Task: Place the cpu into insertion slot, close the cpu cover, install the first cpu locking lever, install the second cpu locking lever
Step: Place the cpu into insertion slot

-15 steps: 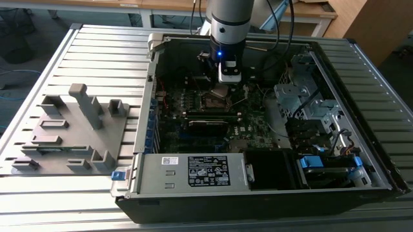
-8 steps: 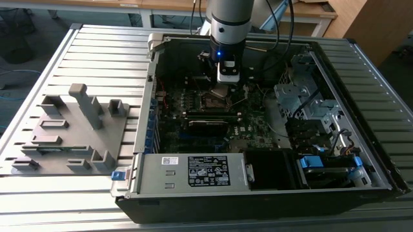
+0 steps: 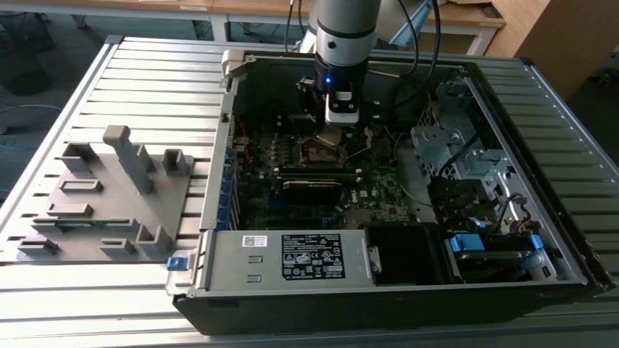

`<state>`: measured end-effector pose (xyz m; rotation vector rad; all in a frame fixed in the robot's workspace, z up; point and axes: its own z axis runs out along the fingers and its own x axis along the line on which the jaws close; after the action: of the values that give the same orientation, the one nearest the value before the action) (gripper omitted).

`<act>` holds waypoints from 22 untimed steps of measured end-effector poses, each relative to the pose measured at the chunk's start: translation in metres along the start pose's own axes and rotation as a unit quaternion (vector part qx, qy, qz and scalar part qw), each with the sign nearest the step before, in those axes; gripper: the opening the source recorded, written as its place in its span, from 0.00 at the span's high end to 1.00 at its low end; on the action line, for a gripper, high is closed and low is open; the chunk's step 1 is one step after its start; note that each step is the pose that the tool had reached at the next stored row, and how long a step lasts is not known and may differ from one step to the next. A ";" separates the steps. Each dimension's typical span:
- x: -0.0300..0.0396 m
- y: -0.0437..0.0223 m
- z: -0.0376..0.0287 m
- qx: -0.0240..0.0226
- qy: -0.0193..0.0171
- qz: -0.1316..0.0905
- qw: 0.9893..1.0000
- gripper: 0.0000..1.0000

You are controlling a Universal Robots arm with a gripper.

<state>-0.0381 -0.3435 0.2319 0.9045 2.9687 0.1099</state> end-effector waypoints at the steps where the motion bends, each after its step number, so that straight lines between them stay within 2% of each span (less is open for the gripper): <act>1: 0.0000 0.0000 0.0000 0.000 0.000 0.003 1.000 0.46; 7: 0.0000 0.0000 0.0003 0.001 -0.003 0.040 0.999 0.46; 11: 0.0000 -0.0001 0.0007 0.001 -0.006 0.072 0.997 0.46; 16: 0.0000 -0.0001 0.0011 0.002 -0.009 0.117 0.993 0.46; 19: 0.0000 -0.0001 0.0013 0.002 -0.011 0.143 0.990 0.46; 22: 0.0000 -0.0001 0.0015 0.002 -0.013 0.169 0.986 0.46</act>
<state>-0.0381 -0.3435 0.2304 1.3900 2.7624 0.0985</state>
